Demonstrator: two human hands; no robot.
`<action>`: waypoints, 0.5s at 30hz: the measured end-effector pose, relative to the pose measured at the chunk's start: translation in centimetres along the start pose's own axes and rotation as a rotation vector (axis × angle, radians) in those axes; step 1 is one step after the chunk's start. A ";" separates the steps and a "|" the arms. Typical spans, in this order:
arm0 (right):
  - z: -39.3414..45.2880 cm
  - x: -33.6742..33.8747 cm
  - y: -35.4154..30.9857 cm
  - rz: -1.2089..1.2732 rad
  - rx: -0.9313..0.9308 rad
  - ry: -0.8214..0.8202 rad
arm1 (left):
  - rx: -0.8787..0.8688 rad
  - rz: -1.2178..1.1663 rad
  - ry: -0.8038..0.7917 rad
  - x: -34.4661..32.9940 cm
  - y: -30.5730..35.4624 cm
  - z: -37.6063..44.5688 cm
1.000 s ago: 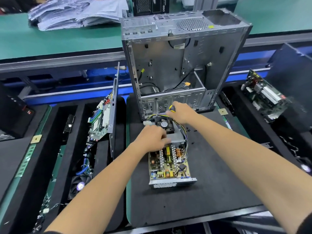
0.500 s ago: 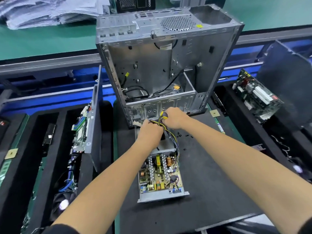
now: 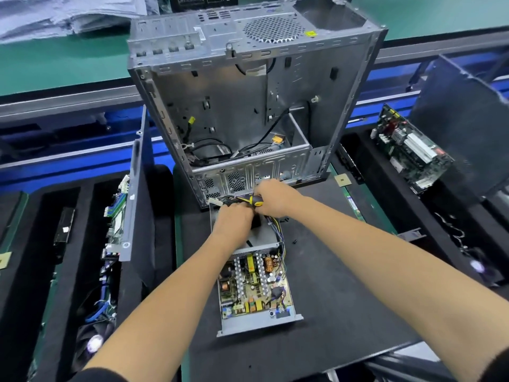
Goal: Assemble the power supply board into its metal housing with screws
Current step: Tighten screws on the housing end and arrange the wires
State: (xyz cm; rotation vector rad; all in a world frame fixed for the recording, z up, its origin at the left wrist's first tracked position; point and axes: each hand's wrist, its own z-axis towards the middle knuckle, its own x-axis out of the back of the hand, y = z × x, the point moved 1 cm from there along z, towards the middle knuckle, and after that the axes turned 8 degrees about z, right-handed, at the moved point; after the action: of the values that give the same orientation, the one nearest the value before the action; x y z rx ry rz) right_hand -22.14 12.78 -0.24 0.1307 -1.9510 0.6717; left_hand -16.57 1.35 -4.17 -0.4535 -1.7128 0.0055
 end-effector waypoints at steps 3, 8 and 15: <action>-0.1 -0.1 0.1 0.001 -0.029 0.028 | 0.065 -0.156 0.045 1.5 -1.0 -0.2; -0.7 1.1 0.4 0.055 -0.063 0.047 | 0.129 -0.467 0.038 3.7 -2.3 -1.1; -2.9 2.5 -0.6 0.564 -0.052 0.132 | 0.313 -1.153 0.027 6.2 -3.6 -3.3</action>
State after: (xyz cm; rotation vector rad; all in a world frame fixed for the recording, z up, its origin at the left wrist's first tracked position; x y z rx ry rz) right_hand -20.76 14.22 3.06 -0.5026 -1.8787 0.9637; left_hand -15.25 -0.91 3.31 0.7903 -1.6905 -0.5494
